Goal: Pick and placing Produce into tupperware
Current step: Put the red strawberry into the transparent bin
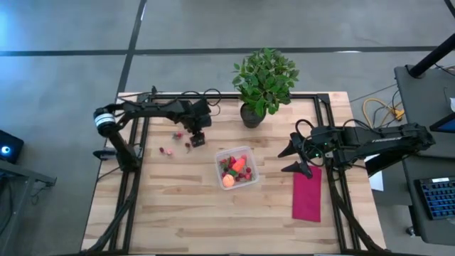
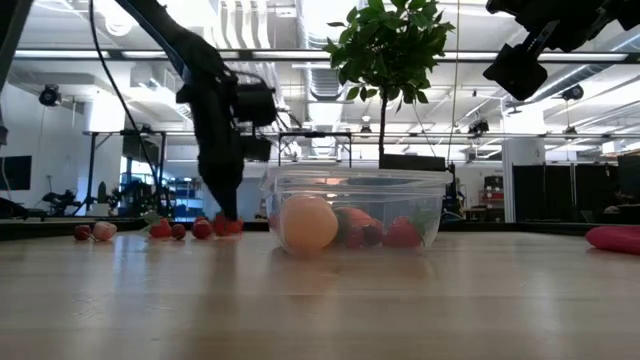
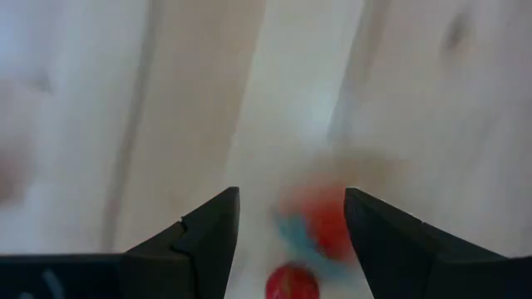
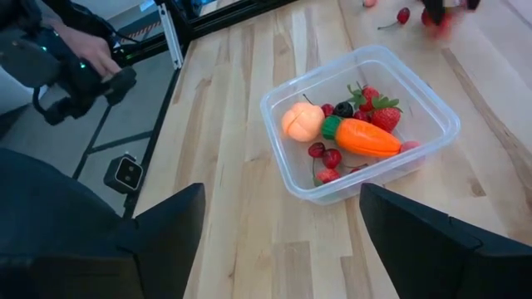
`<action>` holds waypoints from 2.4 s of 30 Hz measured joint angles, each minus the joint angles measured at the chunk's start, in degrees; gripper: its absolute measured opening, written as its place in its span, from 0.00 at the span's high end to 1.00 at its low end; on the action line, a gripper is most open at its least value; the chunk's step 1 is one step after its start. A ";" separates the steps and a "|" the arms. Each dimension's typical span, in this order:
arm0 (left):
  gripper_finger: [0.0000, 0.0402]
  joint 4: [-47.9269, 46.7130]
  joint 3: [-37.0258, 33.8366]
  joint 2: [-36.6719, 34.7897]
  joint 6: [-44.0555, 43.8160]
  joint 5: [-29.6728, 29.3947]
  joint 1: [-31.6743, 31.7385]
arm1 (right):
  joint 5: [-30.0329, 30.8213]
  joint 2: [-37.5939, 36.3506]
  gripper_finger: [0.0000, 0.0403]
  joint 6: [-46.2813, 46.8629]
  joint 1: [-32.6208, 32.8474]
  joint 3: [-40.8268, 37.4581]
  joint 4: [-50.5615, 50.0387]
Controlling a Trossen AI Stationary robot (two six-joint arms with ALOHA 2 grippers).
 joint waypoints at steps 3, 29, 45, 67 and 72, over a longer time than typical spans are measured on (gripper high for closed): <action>0.49 0.76 -0.42 1.26 -0.04 -2.14 -0.13 | 0.00 -0.02 0.23 0.00 0.00 -0.02 0.02; 0.49 -7.30 7.99 -7.79 -21.86 -15.60 11.85 | 0.00 0.00 0.24 0.00 -0.02 0.00 0.03; 0.49 -7.12 16.56 8.98 -31.78 -11.47 15.63 | -0.01 0.00 0.24 0.00 -0.01 0.00 0.02; 0.52 -3.15 16.29 12.19 -31.60 -15.95 15.65 | -0.02 0.00 0.23 0.00 0.00 0.00 0.02; 0.61 -3.14 16.25 13.33 -31.53 -15.86 15.65 | -0.02 0.00 0.22 0.00 0.00 0.00 0.04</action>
